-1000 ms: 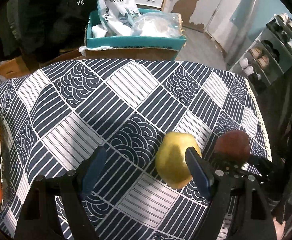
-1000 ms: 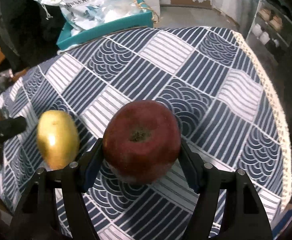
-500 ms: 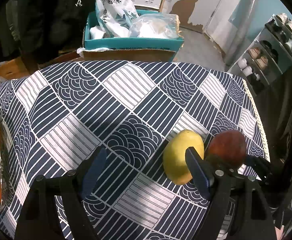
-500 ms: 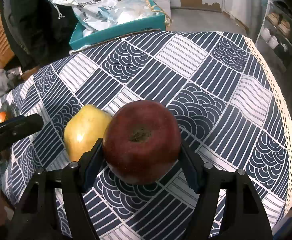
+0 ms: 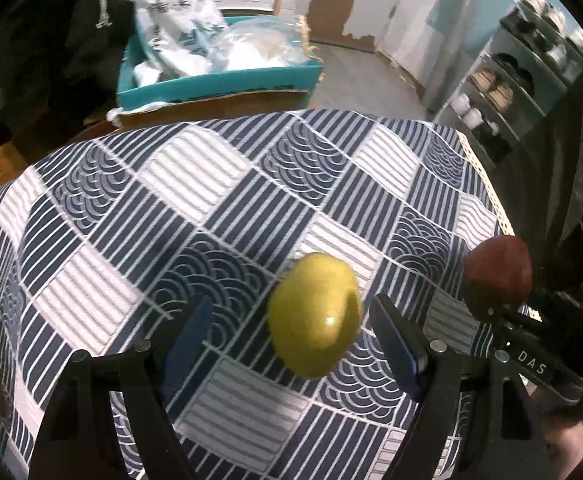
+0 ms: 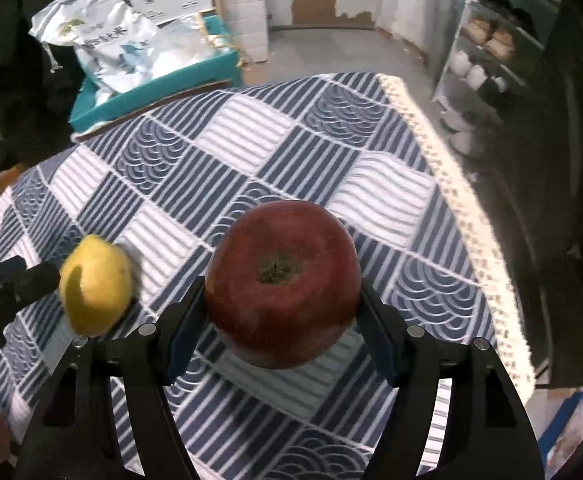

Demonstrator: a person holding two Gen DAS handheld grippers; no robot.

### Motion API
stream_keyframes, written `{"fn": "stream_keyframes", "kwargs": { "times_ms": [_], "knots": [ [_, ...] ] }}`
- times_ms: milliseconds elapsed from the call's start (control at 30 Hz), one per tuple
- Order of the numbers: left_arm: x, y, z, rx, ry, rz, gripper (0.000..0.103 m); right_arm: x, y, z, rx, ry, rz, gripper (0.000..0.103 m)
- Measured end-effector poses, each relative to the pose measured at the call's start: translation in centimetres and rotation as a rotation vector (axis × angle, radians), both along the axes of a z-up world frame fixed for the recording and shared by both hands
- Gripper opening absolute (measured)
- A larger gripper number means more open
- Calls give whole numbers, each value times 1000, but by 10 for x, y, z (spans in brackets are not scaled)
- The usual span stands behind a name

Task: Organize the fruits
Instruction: 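Grasp the red apple with the right gripper while the left gripper grasps the yellow pear, then lift and carry the pear and apple over the glass plate with both grippers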

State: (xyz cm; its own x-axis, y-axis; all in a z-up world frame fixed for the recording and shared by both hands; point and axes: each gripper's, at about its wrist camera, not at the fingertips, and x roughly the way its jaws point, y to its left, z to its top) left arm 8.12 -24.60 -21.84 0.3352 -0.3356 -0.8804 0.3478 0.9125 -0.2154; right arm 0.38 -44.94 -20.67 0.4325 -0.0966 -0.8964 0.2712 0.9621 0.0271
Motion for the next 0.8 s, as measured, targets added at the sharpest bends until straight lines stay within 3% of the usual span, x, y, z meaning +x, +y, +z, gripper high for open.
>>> {"fn": "stream_keyframes", "kwargs": {
  "times_ms": [400, 800],
  "knots": [
    [2, -21, -27, 43, 48, -41, 82, 1, 6, 1, -66, 18, 51, 72],
    [12, -21, -53, 25, 108, -29, 81, 3, 5, -3, -39, 27, 47, 72]
  ]
}}
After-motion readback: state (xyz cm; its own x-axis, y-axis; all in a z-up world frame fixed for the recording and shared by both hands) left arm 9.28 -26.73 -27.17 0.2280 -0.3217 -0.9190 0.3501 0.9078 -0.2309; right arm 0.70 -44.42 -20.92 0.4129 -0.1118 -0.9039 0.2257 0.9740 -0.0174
